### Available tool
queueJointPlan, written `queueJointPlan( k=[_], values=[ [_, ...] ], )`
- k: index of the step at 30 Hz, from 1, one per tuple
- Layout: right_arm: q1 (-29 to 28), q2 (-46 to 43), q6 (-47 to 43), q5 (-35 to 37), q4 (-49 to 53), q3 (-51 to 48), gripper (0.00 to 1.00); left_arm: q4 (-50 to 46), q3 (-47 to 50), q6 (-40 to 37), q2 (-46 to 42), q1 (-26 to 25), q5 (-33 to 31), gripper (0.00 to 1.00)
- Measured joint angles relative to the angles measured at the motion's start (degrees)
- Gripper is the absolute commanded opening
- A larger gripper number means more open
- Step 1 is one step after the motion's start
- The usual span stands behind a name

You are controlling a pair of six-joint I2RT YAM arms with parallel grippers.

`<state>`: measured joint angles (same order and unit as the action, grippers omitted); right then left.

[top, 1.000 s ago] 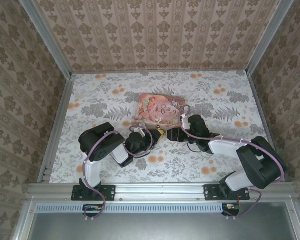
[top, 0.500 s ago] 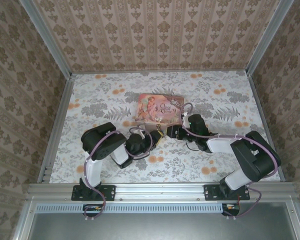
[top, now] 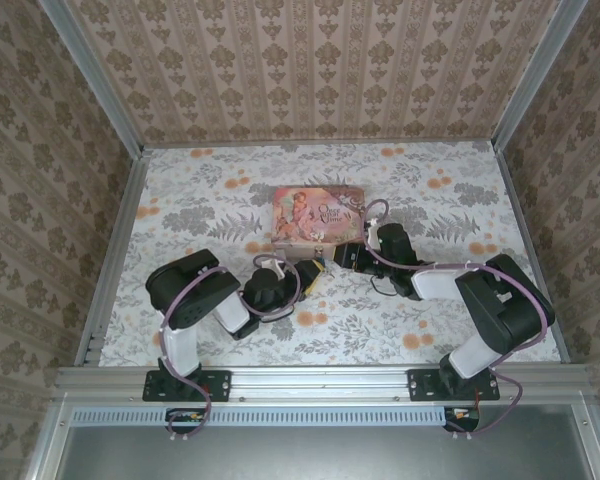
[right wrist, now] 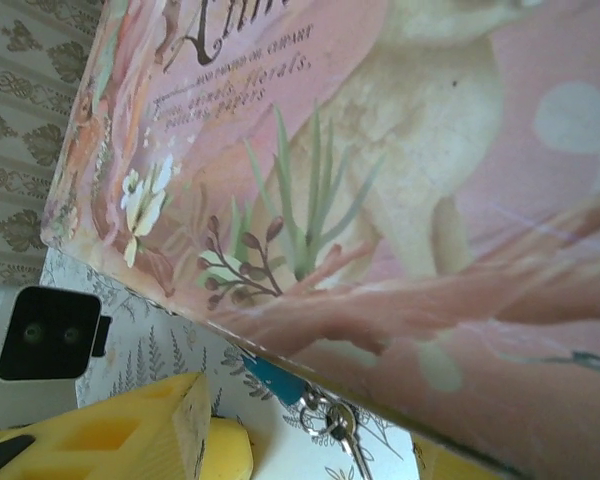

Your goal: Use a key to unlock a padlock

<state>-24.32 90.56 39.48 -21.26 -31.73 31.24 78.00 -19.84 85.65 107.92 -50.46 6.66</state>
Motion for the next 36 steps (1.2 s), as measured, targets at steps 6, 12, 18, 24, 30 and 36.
queueJointPlan(
  k=[6, 12, 18, 24, 30, 36],
  values=[
    [1.33, 0.26, -0.24, 0.00, 0.26, 1.46, 0.55, -7.82, 0.31, -2.21, -5.40, 0.98, 0.00, 0.62],
    [1.81, -0.15, -0.50, -0.28, -0.13, 1.27, 0.54, -21.99, -0.92, -7.37, -16.39, 3.04, 0.04, 0.65],
    [0.85, -4.33, -0.46, -0.44, -1.90, -4.44, 0.55, -45.13, -8.39, -16.81, -29.49, 5.97, -0.92, 0.72],
    [-1.57, -5.03, -0.48, 0.11, -3.04, -6.62, 0.54, -67.38, -18.58, -29.24, -40.87, 9.57, -4.76, 0.79],
    [-5.16, -3.30, -1.75, 2.47, -6.82, -6.56, 0.53, -81.09, -24.57, -38.97, -42.84, 17.07, -5.86, 0.84],
    [-6.88, 2.64, -3.98, 4.42, -9.01, -5.25, 0.50, -88.56, -29.09, -45.55, -39.26, 21.77, -5.35, 0.88]
  ],
)
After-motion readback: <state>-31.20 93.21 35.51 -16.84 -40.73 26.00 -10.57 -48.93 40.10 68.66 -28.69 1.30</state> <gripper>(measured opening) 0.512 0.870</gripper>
